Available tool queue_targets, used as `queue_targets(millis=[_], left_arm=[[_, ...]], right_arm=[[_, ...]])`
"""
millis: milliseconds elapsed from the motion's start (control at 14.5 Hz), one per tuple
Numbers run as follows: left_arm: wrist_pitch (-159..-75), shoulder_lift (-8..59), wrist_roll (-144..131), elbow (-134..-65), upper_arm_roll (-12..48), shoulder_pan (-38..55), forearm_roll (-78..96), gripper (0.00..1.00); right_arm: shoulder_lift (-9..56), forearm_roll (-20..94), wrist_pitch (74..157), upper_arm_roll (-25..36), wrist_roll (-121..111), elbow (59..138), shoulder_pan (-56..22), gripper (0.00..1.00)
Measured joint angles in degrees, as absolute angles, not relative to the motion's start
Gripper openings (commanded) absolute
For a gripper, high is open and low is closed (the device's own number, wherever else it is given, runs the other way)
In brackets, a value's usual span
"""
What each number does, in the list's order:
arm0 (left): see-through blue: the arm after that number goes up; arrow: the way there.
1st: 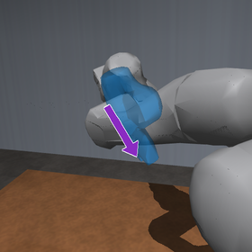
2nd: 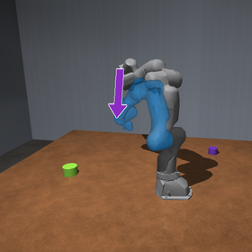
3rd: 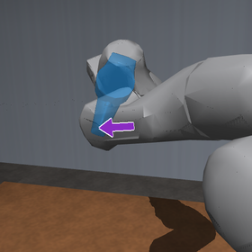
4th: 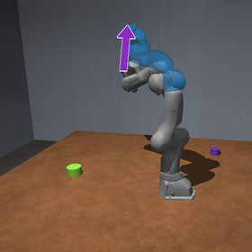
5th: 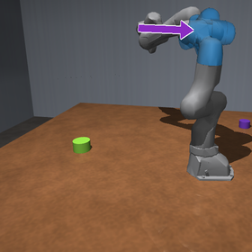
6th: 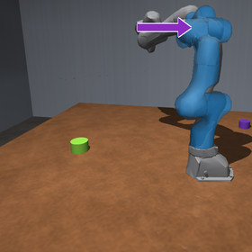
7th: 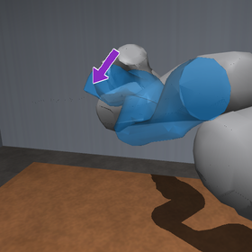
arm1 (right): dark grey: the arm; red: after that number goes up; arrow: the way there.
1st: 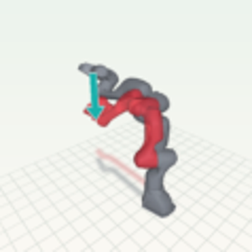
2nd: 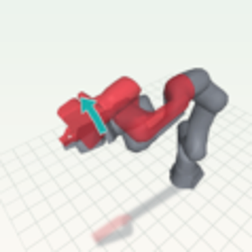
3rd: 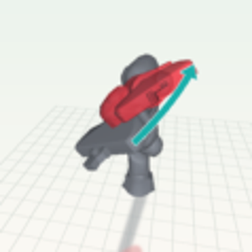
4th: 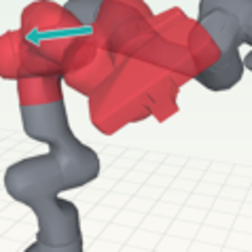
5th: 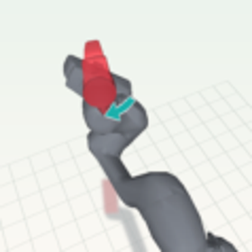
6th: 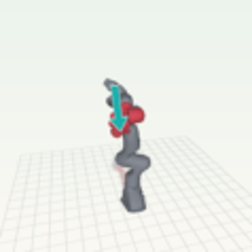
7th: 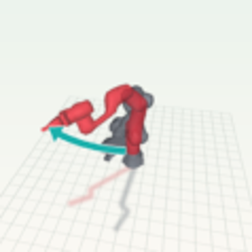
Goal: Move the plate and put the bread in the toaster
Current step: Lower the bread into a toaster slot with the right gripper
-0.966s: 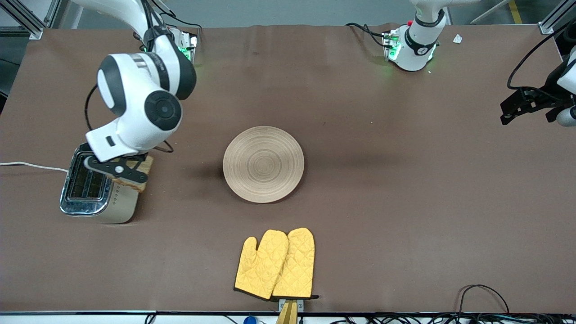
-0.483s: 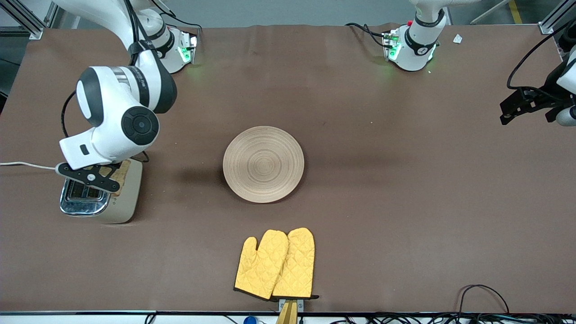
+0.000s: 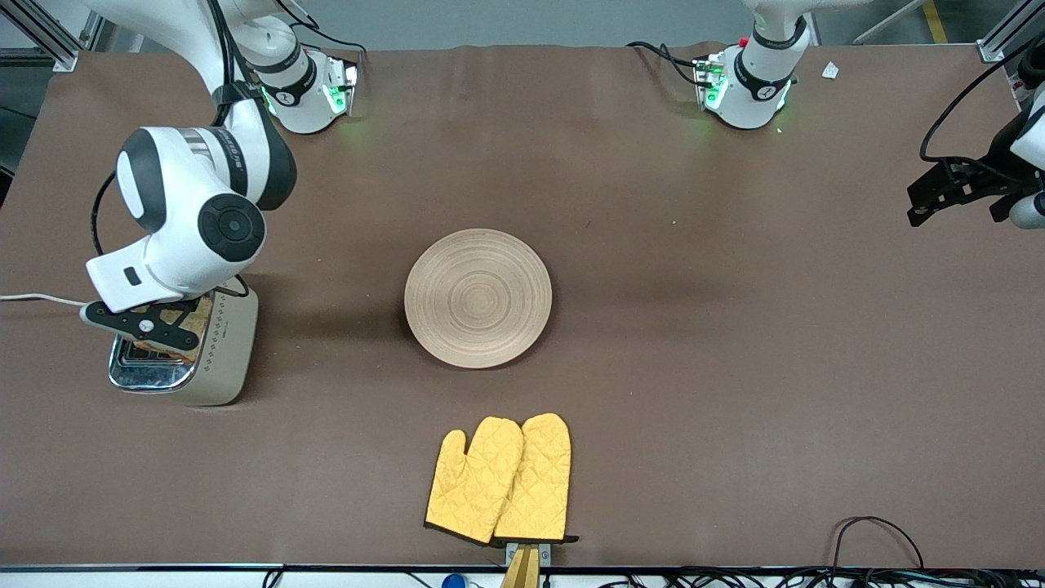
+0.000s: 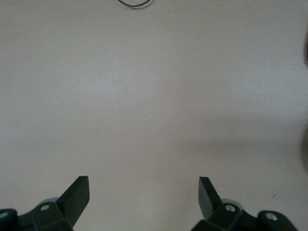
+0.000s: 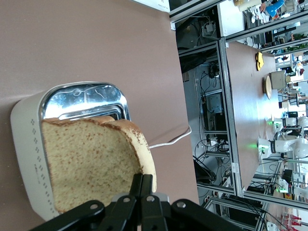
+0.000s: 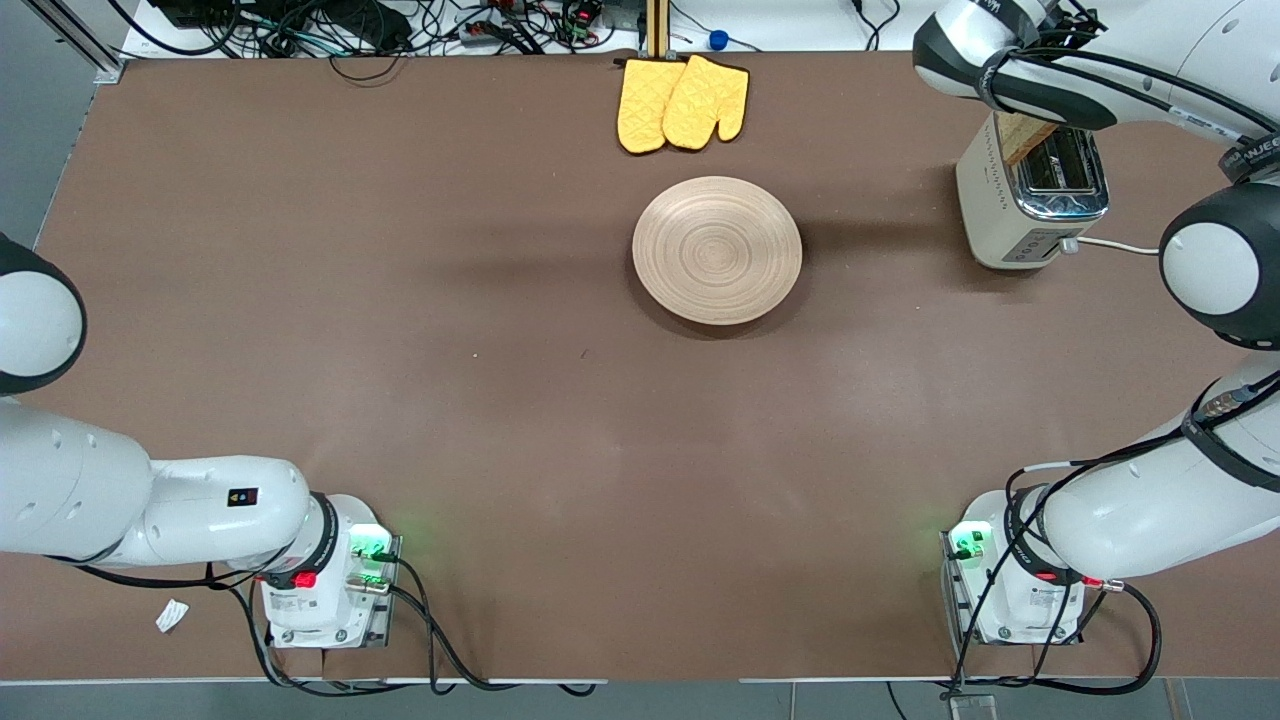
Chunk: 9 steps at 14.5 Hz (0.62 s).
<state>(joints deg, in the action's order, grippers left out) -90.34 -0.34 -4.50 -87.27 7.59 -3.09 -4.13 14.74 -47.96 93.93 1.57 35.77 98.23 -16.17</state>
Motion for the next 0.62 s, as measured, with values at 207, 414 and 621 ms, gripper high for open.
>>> queue_targets(millis=[207,414,621], left_arm=[[-90.3,-0.3,-4.5,-87.1,7.6,-3.1,-4.1,1.0],[-90.3,-0.3,-4.5,-87.1,7.6,-3.1,-4.1,1.0],[-90.3,-0.3,-4.5,-87.1,7.6,-3.1,-4.1,1.0]], right_arm=[[14.2,-48.1,94.1,2.3,34.0,98.4,-16.1,0.0],[13.3,-48.9,94.1,2.4,33.6,100.1,-16.2,0.0],[12.7,-49.4,94.1,2.4,33.6,101.9,-16.2,0.0]])
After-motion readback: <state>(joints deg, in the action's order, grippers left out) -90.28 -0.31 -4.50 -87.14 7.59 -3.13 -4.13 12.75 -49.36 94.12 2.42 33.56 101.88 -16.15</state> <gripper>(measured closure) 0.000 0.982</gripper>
